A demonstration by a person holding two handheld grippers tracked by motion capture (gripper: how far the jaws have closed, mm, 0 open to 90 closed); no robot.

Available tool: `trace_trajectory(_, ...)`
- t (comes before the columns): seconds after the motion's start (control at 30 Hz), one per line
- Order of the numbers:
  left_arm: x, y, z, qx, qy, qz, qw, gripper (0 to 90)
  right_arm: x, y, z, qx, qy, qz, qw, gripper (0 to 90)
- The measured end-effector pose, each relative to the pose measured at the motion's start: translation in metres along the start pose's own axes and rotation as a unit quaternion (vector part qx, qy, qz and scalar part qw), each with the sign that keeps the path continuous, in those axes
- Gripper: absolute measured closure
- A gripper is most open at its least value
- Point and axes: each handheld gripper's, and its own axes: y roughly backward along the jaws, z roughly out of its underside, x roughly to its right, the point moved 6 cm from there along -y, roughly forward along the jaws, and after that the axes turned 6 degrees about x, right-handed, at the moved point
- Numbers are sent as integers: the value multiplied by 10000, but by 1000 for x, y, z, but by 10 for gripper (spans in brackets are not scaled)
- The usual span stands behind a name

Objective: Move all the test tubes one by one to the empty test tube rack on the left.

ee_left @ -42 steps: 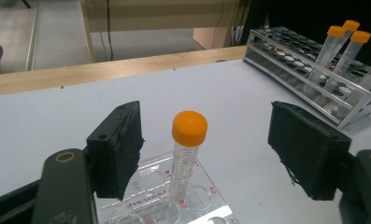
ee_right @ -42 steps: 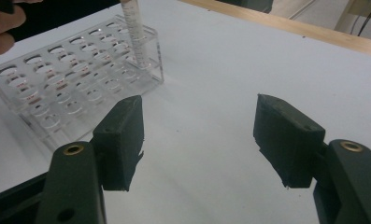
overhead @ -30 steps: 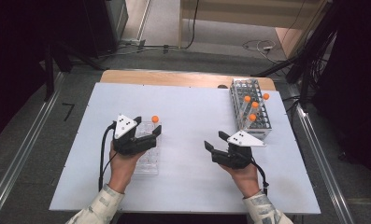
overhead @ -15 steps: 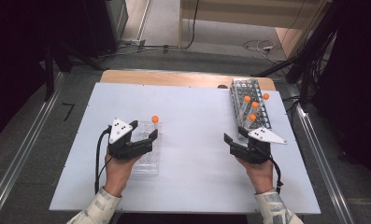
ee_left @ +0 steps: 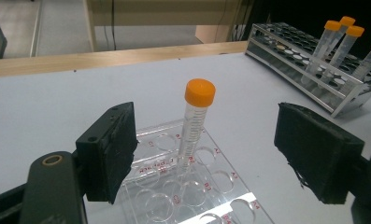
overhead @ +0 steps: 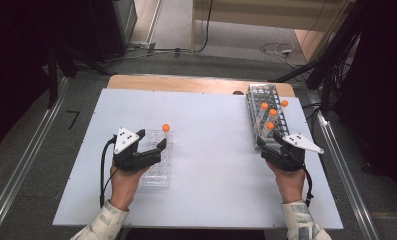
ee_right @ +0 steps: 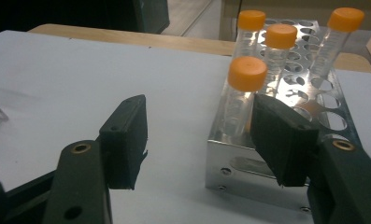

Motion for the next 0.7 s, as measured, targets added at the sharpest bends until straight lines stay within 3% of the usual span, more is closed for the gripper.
trace_trajectory(0.2,1,-1,1,-20,-14,5,10000,208,11,-7,1,1,-129,241,9996,396)
trace_trajectory(0.33,1,-1,1,-27,-12,2,10000,208,18,-16,3,-6,-206,394,9990,489)
trace_trajectory(0.7,0,-2,3,-33,-9,-4,10000,208,19,-31,7,-21,-92,422,9991,603)
